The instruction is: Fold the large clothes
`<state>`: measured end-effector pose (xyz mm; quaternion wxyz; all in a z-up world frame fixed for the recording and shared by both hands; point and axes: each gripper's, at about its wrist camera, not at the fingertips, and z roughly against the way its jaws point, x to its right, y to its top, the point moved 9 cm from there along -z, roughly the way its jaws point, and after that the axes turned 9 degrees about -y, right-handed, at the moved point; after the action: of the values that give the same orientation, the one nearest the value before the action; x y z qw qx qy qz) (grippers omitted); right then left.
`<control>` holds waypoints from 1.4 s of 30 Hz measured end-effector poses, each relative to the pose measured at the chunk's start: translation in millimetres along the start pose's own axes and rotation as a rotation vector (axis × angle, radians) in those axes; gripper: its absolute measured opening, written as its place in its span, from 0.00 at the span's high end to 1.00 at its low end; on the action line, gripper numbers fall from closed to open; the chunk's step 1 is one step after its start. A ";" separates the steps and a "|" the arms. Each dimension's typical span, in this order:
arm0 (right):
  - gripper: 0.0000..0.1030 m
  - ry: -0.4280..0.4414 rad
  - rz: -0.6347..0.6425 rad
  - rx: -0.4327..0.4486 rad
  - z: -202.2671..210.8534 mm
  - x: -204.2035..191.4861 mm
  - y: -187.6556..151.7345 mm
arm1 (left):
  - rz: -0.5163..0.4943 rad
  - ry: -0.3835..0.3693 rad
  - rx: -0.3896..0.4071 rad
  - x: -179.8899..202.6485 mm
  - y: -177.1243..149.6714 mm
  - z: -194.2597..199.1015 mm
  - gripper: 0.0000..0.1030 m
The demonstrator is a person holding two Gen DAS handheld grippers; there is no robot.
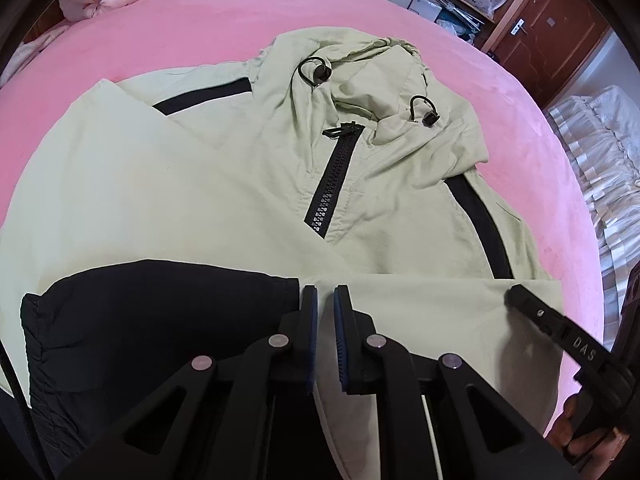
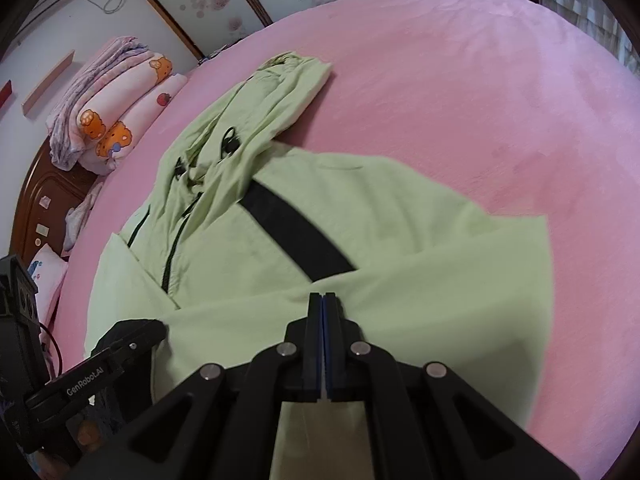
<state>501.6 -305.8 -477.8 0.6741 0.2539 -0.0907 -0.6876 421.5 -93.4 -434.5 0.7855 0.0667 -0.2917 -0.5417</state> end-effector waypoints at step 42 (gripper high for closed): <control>1.00 -0.248 -0.083 0.047 18.3 111.7 10.0 | 0.084 0.345 0.074 -155.1 18.1 42.8 0.92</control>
<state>506.0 -419.2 -482.9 0.6226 0.1863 -0.1791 -0.7386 375.8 61.0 -451.6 0.8429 0.1752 -0.1748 -0.4779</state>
